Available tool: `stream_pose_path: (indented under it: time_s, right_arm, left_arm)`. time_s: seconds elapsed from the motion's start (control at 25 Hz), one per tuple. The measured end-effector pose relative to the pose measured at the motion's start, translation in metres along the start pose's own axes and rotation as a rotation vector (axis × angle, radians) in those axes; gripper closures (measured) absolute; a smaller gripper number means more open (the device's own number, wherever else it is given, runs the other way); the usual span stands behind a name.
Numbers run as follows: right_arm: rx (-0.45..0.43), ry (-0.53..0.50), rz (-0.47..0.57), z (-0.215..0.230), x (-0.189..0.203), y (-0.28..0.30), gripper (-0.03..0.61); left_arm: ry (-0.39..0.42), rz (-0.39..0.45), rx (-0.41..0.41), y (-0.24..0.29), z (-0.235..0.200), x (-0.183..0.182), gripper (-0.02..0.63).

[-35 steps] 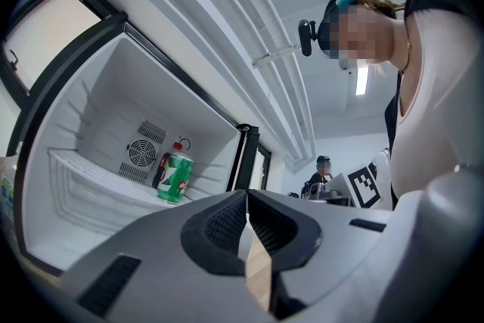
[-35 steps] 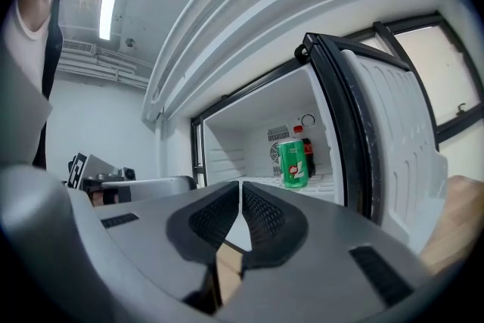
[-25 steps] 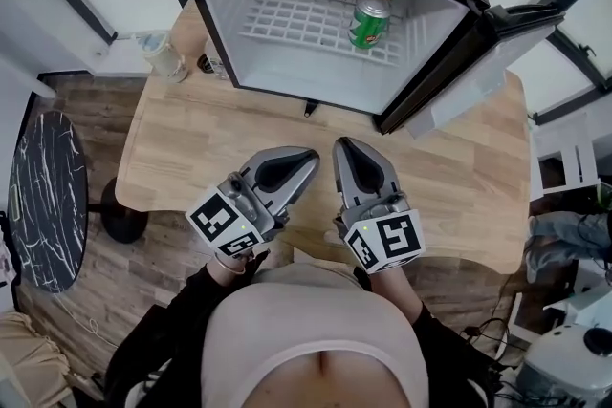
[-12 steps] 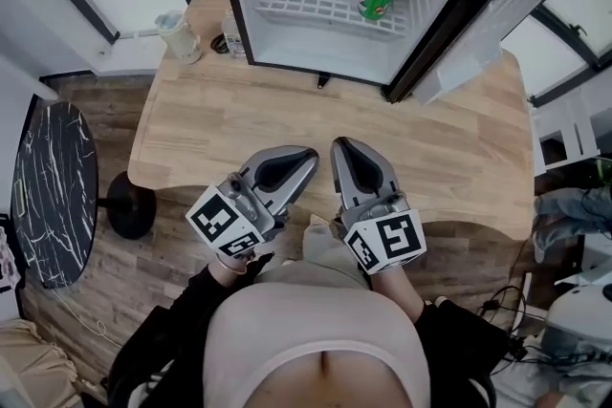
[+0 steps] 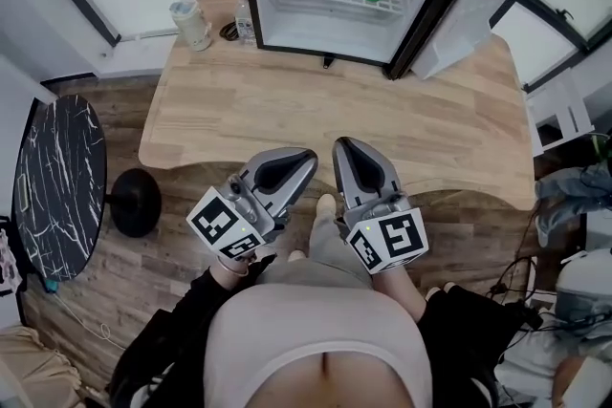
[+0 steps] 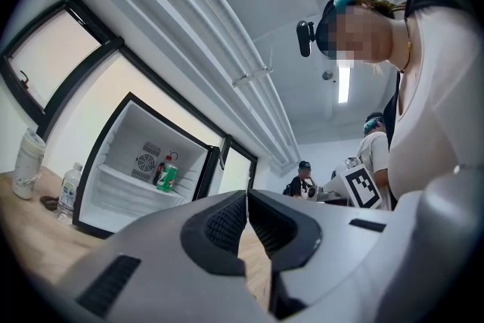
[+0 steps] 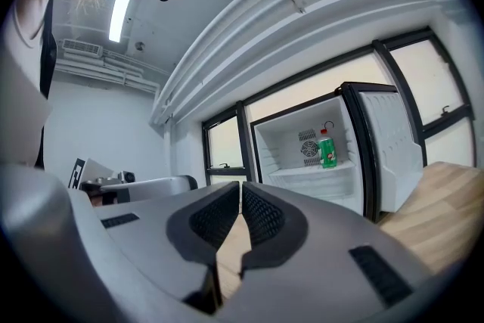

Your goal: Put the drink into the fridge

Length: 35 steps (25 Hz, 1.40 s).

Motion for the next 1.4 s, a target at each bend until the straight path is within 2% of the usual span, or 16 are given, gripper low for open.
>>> stream_pose_path:
  time_s: [0.4,1.4]
  right_arm:
    - [0.014,-0.007,0.024,-0.034,-0.007,-0.038,0.543]
    - [0.021,0.017,0.023,-0.049,0.005,-0.085,0.543]
  left_arm:
    - [0.011,0.004,0.014,-0.027,0.035,-0.009,0.601]
    - [-0.004,-0.001,0.027,-0.037,0.076,0.003,0.601]
Point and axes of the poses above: the fingertips, and each gripper's own axes: y forward along the fingers, z to its right, x out of its underside, the point moved 7 cm from there along -y, backward along the fingers, and after that the axes turned 9 degrees about x, right-handed, at the moved point
